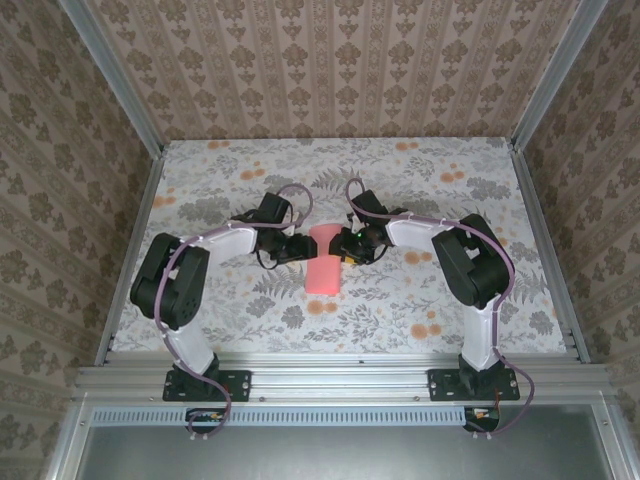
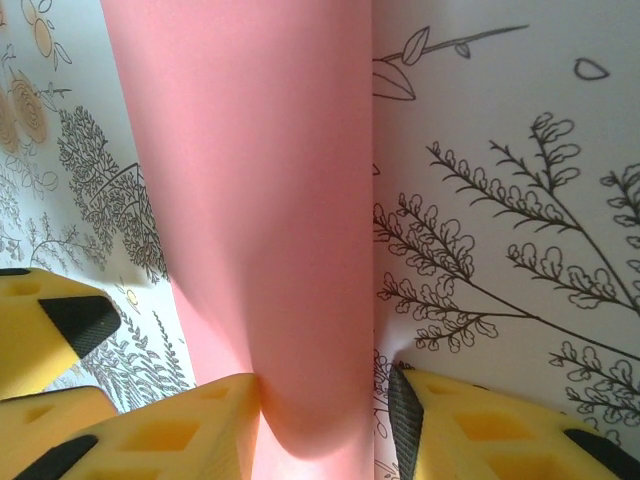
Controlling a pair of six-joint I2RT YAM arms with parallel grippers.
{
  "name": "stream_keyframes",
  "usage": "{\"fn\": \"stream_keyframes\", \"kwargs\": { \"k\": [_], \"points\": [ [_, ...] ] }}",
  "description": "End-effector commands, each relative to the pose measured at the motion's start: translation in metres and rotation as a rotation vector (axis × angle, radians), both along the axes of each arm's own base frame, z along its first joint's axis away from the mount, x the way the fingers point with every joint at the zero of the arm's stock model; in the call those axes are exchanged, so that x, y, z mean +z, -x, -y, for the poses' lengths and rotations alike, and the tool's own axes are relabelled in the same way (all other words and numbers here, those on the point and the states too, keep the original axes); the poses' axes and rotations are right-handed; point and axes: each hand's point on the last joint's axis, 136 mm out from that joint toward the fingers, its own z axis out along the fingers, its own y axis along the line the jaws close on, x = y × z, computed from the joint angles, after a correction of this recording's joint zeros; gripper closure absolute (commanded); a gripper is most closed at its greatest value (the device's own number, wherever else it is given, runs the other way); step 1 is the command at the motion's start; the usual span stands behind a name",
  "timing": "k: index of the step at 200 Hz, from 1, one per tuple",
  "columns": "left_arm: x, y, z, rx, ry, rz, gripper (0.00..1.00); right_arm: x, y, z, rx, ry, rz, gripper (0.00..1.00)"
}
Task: Fold a paper plane with a square sheet of paper (pick it up from the middle)
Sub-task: Hold the square sheet of paper at the center of the table.
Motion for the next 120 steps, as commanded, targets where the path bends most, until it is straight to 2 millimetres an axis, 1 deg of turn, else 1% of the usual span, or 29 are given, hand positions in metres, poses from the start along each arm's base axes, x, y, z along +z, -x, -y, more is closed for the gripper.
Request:
{"fn": "stream_keyframes", "kwargs": {
  "k": [1, 24, 89, 120],
  "points": [
    [0.011, 0.002, -0.008, -0.005, -0.008, 0.028, 0.46, -0.011, 0.003, 0.002, 0.009, 0.048, -0.023, 0.58],
    [0.016, 0.000, -0.012, 0.009, -0.022, 0.043, 0.46, -0.009, 0.002, 0.002, 0.013, 0.052, -0.018, 0.57],
    [0.028, -0.001, -0.033, 0.062, -0.071, 0.068, 0.45, -0.013, 0.003, 0.003, 0.022, 0.072, -0.024, 0.57],
    [0.035, 0.001, -0.036, 0.062, -0.072, 0.080, 0.44, -0.013, 0.004, 0.001, 0.032, 0.081, -0.022, 0.57]
  ]
}}
